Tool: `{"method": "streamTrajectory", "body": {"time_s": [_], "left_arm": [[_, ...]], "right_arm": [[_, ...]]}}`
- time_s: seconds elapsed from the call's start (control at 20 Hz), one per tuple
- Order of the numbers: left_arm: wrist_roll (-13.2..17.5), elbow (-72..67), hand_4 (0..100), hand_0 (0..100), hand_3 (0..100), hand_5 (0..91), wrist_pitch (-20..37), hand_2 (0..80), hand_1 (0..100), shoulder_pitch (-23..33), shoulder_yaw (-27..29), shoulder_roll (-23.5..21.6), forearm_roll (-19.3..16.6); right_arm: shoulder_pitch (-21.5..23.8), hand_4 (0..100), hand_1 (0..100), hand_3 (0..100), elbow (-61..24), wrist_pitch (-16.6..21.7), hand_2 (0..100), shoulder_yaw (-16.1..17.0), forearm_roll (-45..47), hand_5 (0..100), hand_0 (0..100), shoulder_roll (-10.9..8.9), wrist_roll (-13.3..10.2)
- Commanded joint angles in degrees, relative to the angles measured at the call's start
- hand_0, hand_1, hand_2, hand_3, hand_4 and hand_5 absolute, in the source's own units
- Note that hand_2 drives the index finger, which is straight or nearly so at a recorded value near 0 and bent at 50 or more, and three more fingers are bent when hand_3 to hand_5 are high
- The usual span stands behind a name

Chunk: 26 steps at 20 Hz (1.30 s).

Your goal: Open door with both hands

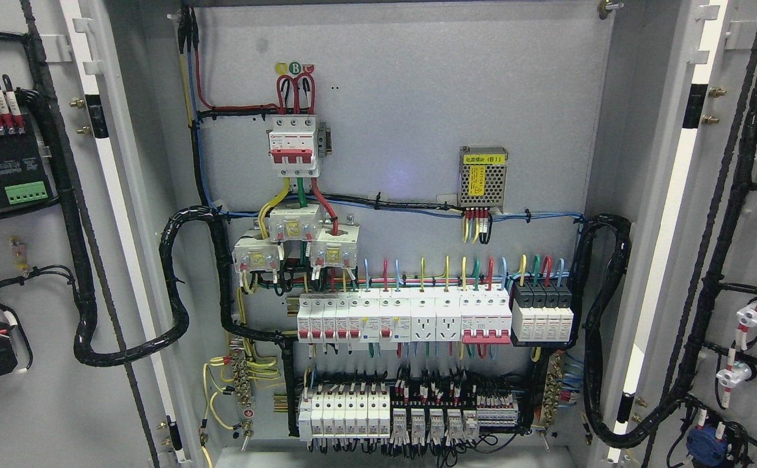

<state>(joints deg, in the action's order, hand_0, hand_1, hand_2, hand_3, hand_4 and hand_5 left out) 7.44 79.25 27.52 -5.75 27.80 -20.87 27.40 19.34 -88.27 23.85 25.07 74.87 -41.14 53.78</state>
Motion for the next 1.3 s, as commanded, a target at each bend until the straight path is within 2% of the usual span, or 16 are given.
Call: {"method": "streamTrajectory", "body": {"time_s": [0.0,0.25,0.45,0.65,0.85,0.95,1.1,1.25], "left_arm": [[-0.1,1.0,4,0,0,0.0,0.0,0.0,0,0.2,-1.5,0.1,0.1],[-0.1,1.3,4,0,0,0.0,0.0,0.0,0,0.3,-2.0,0.0,0.2],[-0.1,2.1,4,0,0,0.0,0.1,0.0,0,0.4,-2.2,-0.1,0.4],[-0.1,2.7,4,0,0,0.0,0.1,0.0,0,0.4,-2.7,-0.1,0.5],[-0.1,3.5,4,0,0,0.0,0.2,0.0,0,0.4,-3.9,-0.1,0.5],[-0.1,4.4,4,0,0,0.0,0.2,0.0,0,0.4,-4.2,0.0,0.5],[-0.1,6.4,4,0,0,0.0,0.2,0.0,0,0.6,-5.9,0.3,0.3],[-0.3,7.6,4,0,0,0.0,0.3,0.0,0,0.9,-7.1,0.3,0.3]], "right_arm": [[-0.4,0,0,0,2.6,0.0,0,1.9,0.1,0,0,0.35,0.0],[-0.2,0,0,0,1.5,0.0,0,2.9,0.3,0,0,2.02,0.3],[0.3,0,0,0,1.0,0.1,0,3.8,0.3,0,0,4.04,5.0],[0.3,0,0,0,0.4,0.0,0,4.4,0.3,0,0,4.92,5.7],[0.4,0,0,0,0.4,0.0,0,4.6,0.4,0,0,5.28,7.9],[0.4,0,0,0,0.4,0.0,0,5.0,0.6,0,0,6.15,10.3],[0.5,0,0,0,-1.5,0.1,0,5.6,5.3,0,0,7.30,16.6],[1.8,0,0,0,-3.5,0.1,0,5.7,6.5,0,0,7.47,19.6]]}}
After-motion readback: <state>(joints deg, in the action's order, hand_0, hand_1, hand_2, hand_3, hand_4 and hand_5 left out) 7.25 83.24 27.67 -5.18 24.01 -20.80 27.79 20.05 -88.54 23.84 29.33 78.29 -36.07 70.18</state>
